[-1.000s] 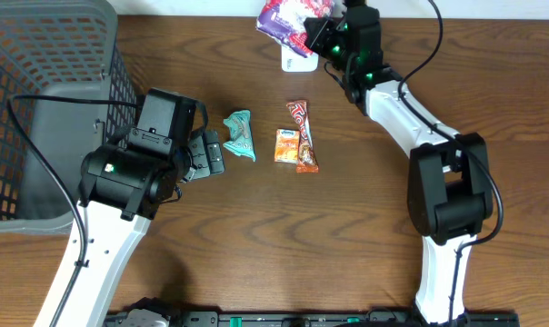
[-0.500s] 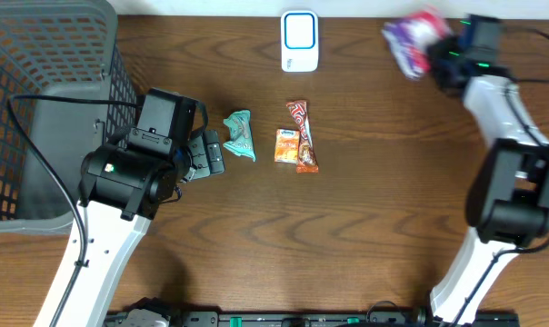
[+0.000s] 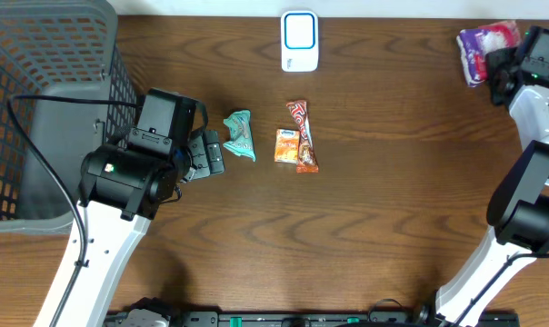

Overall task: Scan the item barcode
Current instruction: 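Hold the bag at the scanner, then carry it right and release, then reach the right gripper to the red chocolate bar and grasp it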

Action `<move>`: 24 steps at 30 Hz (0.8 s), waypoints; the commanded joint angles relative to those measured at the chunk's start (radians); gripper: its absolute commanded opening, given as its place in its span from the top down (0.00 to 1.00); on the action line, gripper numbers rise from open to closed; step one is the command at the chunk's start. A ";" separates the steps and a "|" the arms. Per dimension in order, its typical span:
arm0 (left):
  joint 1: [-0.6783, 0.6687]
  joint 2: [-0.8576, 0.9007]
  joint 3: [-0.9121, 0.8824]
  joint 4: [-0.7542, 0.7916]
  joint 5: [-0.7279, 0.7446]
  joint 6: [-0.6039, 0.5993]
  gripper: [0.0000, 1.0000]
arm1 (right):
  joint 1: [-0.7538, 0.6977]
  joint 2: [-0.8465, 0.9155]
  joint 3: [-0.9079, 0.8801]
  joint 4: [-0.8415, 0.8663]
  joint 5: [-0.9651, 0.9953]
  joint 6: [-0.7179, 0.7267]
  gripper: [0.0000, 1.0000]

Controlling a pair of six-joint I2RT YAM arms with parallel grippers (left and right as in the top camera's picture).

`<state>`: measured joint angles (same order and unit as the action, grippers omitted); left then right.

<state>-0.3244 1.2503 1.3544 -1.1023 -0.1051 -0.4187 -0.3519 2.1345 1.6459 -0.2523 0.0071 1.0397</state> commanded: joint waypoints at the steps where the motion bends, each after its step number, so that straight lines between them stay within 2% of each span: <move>1: 0.001 0.005 0.005 -0.005 -0.012 0.006 0.02 | -0.049 0.005 0.005 0.025 0.019 -0.123 0.70; 2: 0.001 0.005 0.005 -0.005 -0.012 0.006 0.02 | -0.061 0.005 0.005 0.024 -0.001 -0.126 0.54; 3: 0.001 0.005 0.005 -0.005 -0.012 0.006 0.02 | -0.071 0.005 0.005 0.020 -0.026 -0.134 0.44; 5: 0.001 0.005 0.005 -0.005 -0.012 0.006 0.02 | -0.091 0.005 0.005 0.013 -0.092 -0.146 0.36; 15: 0.001 0.005 0.005 -0.005 -0.012 0.006 0.02 | -0.070 0.003 0.007 0.062 -0.626 -0.287 0.35; 20: 0.001 0.005 0.005 -0.005 -0.012 0.006 0.02 | 0.025 0.003 0.007 0.019 -0.776 -0.342 0.36; 24: 0.001 0.005 0.005 -0.005 -0.012 0.006 0.02 | 0.133 0.003 0.007 -0.039 -0.822 -0.401 0.39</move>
<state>-0.3244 1.2503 1.3544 -1.1023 -0.1051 -0.4187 -0.3046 2.1345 1.6459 -0.2558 -0.6975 0.7223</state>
